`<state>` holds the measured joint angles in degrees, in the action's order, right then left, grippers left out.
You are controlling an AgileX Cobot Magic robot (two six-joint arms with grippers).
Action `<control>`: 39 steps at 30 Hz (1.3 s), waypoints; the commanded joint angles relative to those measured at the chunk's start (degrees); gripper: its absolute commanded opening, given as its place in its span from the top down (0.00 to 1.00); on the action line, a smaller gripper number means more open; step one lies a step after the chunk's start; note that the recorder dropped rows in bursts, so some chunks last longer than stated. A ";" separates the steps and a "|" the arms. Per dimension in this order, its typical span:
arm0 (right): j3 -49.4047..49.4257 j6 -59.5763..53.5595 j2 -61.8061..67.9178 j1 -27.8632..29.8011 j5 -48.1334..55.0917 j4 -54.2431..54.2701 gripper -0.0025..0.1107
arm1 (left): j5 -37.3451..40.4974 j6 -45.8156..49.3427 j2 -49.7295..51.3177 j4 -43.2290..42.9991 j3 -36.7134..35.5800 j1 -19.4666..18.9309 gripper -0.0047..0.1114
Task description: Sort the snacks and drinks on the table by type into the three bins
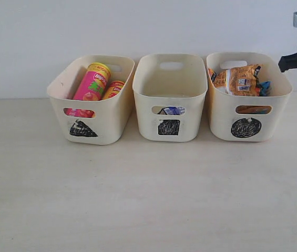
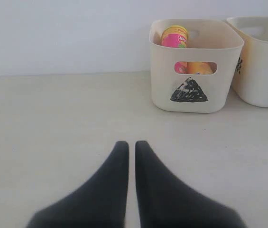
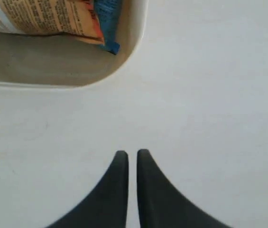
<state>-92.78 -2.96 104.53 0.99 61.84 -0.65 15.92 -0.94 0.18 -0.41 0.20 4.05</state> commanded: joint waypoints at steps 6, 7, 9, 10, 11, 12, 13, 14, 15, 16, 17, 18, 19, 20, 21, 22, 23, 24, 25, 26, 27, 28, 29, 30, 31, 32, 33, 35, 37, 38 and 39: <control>16.65 -0.65 -13.94 0.46 -7.73 3.78 0.97 | -0.50 -0.50 -0.18 -0.19 -0.20 -0.19 0.93; 19.07 -0.65 -15.85 0.46 -9.18 3.78 0.97 | -0.50 -0.50 -0.18 -0.19 -0.20 -0.19 0.93; 22.33 -0.65 -19.23 0.46 -11.67 3.78 0.97 | -0.50 -0.50 -0.18 -0.19 -0.20 -0.19 0.93; 24.13 -0.65 -21.09 0.46 -12.77 3.88 0.97 | -0.50 -0.50 -0.18 -0.19 -0.20 -0.19 0.93; 25.52 -0.65 -22.91 0.46 -13.64 3.88 0.97 | -0.50 -0.50 -0.18 -0.19 -0.20 -0.19 0.93; 27.26 -0.78 -24.71 0.46 -14.37 3.88 0.97 | -0.50 -0.50 -0.18 -0.19 -0.20 -0.19 0.93; 29.11 -0.90 -26.52 0.46 -15.09 3.88 0.97 | -0.50 -0.50 -0.18 -0.19 -0.20 -0.19 0.93; 30.57 -1.02 -28.00 0.46 -15.66 3.88 0.97 | -0.50 -0.50 -0.18 -0.19 -0.20 -0.19 0.93; 32.38 -1.02 -29.82 0.46 -16.72 4.51 0.97 | -0.50 -0.50 -0.18 -0.19 -0.20 -0.19 0.93; 34.14 -1.02 -31.68 0.46 -17.79 4.94 0.97 | -0.50 -0.50 -0.18 -0.19 -0.20 -0.19 0.93; 35.75 -1.02 -33.45 0.46 -18.81 5.35 0.97 | -0.50 -0.50 -0.18 -0.19 -0.20 -0.19 0.93; 37.25 -1.02 -34.85 0.46 -19.71 5.61 0.97 | -0.50 -0.50 -0.18 -0.19 -0.20 -0.19 0.93; 38.68 -1.02 -36.57 0.46 -21.00 5.90 0.97 | -0.50 -0.50 -0.18 -0.19 -0.20 -0.19 0.93; 39.89 -1.02 -38.16 0.46 -22.07 5.90 0.97 | -0.50 -0.50 -0.18 -0.19 -0.20 -0.19 0.93; 40.71 -1.02 -39.63 0.46 -22.71 5.90 0.97 | -0.50 -0.50 -0.18 -0.19 -0.20 -0.19 0.93; 41.68 -1.02 -41.02 0.46 -22.82 6.09 0.97 | -0.50 -0.50 -0.18 -0.19 -0.20 -0.19 0.93; 42.69 -1.02 -42.38 0.46 -22.82 6.40 0.97 | -0.50 -0.50 -0.18 -0.19 -0.20 -0.19 0.93; 43.52 -1.02 -43.40 0.46 -22.82 6.66 0.97 | -0.50 -0.50 -0.18 -0.19 -0.20 -0.19 0.93; 44.53 -1.02 -44.68 0.46 -22.94 7.08 0.97 | -0.50 -0.50 -0.18 -0.19 -0.20 -0.19 0.93; 45.55 -1.02 -45.89 0.46 -23.29 7.08 0.97 | -0.50 -0.50 -0.18 -0.19 -0.20 -0.19 0.93; 46.59 -1.02 -46.90 0.46 -23.87 7.08 0.97 | -0.50 -0.50 -0.18 -0.19 -0.20 -0.19 0.93; 47.62 -1.44 -48.05 0.46 -24.64 7.08 0.97 | -0.50 -0.50 -0.18 -0.19 -0.20 -0.19 0.93; 48.54 -1.86 -49.16 0.46 -25.33 7.08 0.97 | -0.50 -0.50 -0.18 -0.19 -0.20 -0.19 0.93; 49.26 -2.20 -50.16 0.46 -25.73 7.08 0.97 | -0.50 -0.50 -0.18 -0.19 -0.20 -0.19 0.93; 50.05 -2.46 -51.14 0.46 -25.88 7.08 0.97 | -0.50 -0.50 -0.18 -0.19 -0.20 -0.19 0.93; 50.37 -2.46 -52.11 0.46 -25.62 7.17 0.97 | -0.50 -0.50 -0.18 -0.19 -0.20 -0.19 0.93; 50.64 -2.24 -52.81 0.46 -25.06 7.17 0.97 | -0.50 -0.50 -0.18 -0.19 -0.20 -0.19 0.93; 50.65 -2.01 -54.27 0.46 -24.07 7.17 0.97 | -0.50 -0.50 -0.18 -0.19 -0.20 -0.19 0.93; 50.65 -2.01 -55.38 0.46 -24.07 7.17 0.97 | -0.50 -0.50 -0.18 -0.19 -0.20 -0.19 0.93; 50.65 -2.01 -55.66 0.46 -24.19 7.17 0.97 | -0.50 -0.50 -0.18 -0.19 -0.20 -0.19 0.93; 50.65 -2.01 -56.03 0.46 -24.35 7.17 0.97 | -0.50 -0.50 -0.18 -0.19 -0.20 -0.19 0.93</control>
<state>-42.19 -4.70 49.80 1.11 37.74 6.45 15.92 -0.94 0.18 -0.41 0.20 4.05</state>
